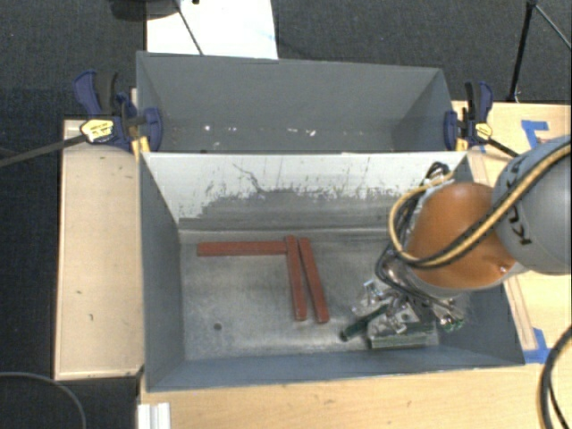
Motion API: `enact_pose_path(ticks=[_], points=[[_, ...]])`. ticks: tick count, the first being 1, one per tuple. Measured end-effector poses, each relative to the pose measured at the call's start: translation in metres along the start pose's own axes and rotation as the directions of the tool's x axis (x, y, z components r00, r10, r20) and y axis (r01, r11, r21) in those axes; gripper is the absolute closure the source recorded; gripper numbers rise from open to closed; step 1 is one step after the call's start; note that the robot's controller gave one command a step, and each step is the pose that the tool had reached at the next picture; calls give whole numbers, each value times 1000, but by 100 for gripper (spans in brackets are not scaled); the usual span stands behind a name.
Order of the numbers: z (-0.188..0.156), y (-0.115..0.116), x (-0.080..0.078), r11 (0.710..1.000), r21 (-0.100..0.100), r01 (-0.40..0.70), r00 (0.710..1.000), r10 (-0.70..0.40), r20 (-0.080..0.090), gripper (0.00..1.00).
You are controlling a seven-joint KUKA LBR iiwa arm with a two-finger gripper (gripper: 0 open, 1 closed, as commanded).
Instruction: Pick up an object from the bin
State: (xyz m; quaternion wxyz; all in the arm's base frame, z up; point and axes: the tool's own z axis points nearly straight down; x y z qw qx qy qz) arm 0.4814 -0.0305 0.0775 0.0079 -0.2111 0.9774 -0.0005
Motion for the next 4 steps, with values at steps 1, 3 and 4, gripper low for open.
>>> enact_pose_path(ticks=[1, 3, 4], points=[[-5, 0, 1, 1000, -2, 1, 1000, -1, -9, 100], [-10, 0, 1, 1000, -3, 2, 1000, -2, -11, 100], [-14, 0, 1, 1000, -5, 2, 1000, -2, -14, 100]])
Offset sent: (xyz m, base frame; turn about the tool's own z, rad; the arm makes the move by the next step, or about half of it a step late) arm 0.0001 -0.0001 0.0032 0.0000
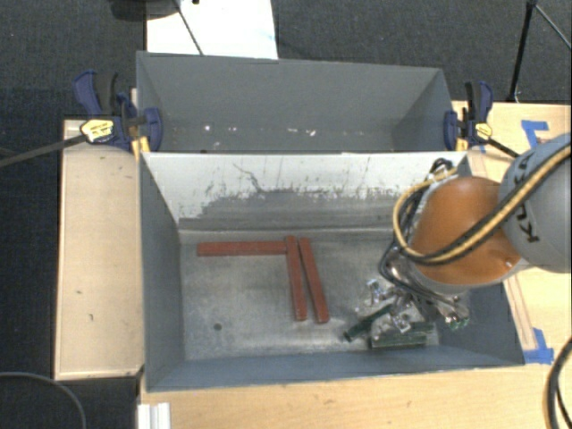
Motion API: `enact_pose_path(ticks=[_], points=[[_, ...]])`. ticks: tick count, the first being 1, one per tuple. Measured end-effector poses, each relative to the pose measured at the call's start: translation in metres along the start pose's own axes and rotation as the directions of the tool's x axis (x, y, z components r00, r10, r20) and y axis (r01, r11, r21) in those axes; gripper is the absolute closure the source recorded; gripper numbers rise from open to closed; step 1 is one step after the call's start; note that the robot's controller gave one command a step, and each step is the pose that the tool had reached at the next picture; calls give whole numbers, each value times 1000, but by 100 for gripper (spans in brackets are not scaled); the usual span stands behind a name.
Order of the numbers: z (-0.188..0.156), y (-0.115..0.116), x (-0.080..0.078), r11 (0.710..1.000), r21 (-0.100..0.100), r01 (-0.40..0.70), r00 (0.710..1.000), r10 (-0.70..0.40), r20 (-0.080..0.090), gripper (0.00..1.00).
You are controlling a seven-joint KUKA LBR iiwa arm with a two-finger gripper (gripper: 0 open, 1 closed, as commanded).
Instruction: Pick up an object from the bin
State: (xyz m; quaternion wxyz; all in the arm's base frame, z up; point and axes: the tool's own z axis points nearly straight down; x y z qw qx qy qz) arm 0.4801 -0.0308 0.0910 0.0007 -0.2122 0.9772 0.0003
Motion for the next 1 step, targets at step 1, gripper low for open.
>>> enact_pose_path(ticks=[1], points=[[-11, 1, 1, 1000, -3, 0, 1000, 0, -6, 100]])
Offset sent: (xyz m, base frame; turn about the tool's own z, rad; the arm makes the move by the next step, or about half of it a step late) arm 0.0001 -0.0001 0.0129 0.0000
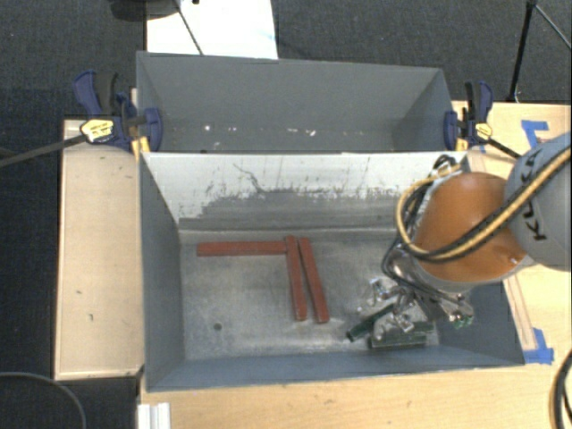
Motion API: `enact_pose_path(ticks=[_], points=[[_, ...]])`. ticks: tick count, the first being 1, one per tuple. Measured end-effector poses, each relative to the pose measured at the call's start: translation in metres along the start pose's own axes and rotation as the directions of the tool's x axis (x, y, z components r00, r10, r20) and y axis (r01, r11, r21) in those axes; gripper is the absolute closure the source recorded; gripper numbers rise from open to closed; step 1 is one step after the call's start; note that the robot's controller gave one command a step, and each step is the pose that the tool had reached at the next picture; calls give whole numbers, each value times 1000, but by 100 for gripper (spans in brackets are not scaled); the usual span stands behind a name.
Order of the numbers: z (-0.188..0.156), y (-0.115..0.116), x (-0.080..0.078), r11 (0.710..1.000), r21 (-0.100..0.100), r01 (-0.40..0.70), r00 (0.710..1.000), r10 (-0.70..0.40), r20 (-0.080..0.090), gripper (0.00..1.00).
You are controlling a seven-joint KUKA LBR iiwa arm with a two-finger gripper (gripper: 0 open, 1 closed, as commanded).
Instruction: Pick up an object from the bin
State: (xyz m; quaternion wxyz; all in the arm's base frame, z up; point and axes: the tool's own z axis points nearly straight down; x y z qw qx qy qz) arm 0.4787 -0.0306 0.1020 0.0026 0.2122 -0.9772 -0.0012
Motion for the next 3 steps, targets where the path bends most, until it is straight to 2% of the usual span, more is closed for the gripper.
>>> enact_pose_path(ticks=[1, 3], points=[[-23, 0, 1, 1000, -1, -1, 1000, 1, -3, 100], [-56, -1, -2, 1000, 6, -4, 1000, 4, 9, 100]])
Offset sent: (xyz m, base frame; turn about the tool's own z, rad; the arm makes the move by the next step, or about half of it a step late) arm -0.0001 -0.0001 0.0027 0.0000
